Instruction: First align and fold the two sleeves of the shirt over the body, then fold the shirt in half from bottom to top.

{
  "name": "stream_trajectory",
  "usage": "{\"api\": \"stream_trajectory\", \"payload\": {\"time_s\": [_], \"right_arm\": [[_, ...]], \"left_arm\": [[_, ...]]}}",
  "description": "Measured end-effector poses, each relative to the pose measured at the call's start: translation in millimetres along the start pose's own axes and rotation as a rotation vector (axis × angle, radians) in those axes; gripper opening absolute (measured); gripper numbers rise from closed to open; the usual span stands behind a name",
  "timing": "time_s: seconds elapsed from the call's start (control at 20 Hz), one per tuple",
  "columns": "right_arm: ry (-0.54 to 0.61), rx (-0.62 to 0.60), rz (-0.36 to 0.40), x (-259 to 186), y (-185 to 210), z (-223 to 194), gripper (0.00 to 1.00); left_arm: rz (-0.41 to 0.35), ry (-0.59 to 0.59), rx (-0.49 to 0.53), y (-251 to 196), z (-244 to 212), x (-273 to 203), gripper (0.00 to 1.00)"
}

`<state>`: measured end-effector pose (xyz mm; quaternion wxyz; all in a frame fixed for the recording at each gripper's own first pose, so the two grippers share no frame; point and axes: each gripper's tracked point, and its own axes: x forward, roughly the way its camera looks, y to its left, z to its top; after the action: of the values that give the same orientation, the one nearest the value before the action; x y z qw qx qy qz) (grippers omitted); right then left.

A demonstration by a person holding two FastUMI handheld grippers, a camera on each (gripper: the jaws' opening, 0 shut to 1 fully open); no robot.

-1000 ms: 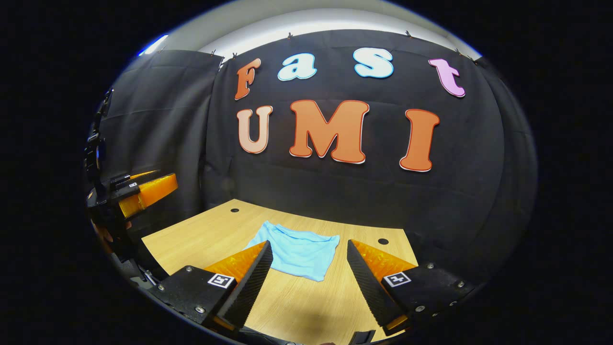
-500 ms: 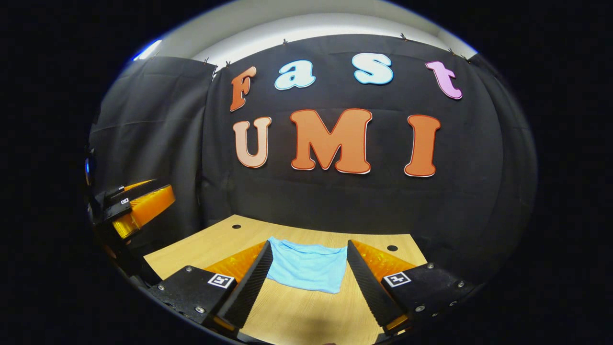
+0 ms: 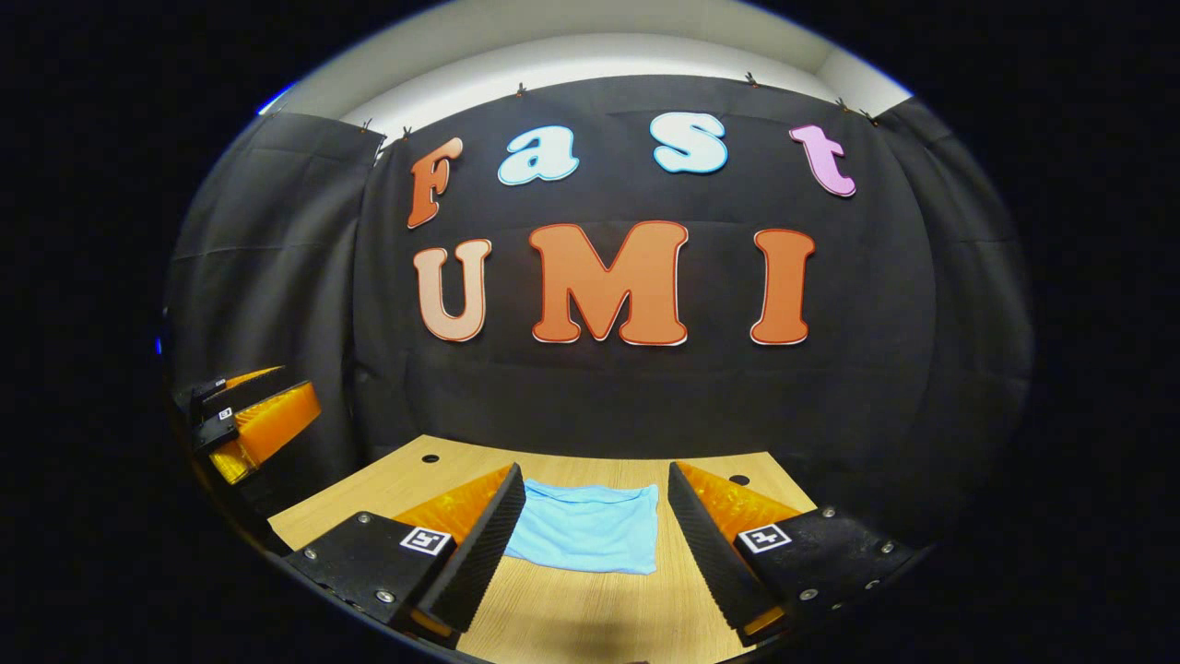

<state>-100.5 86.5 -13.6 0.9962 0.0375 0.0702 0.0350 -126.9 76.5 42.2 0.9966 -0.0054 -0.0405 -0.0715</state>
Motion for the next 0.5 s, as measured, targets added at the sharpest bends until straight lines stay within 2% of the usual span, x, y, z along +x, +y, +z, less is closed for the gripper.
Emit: {"api": "stream_trajectory", "payload": {"time_s": [0.05, 0.15, 0.2, 0.3, 0.35, 0.5], "right_arm": [[0.004, 0.002, -0.015, -1, 0, -1, 0.97], [0.009, 0.006, -0.019, 0, 4, -4, 0.97], [0.007, 0.003, -0.018, -2, 5, -3, 0.97], [0.005, -0.007, -0.023, -3, 6, -4, 0.97], [0.007, -0.006, -0.024, -5, 7, -4, 0.97], [0.019, -0.002, -0.005, -5, 12, -5, 0.97]], "left_arm": [[-0.004, 0.0, 0.0, 2, -4, -2, 0.95], [-0.005, 0.004, 0.002, 8, -7, -1, 0.95], [0.0, 0.005, 0.001, 13, -8, -1, 0.98], [0.011, 0.014, -0.007, 18, -12, 0, 0.95], [0.013, 0.021, -0.009, 19, -16, -1, 0.98], [0.016, 0.028, -0.008, 19, -16, -2, 0.99]]}}
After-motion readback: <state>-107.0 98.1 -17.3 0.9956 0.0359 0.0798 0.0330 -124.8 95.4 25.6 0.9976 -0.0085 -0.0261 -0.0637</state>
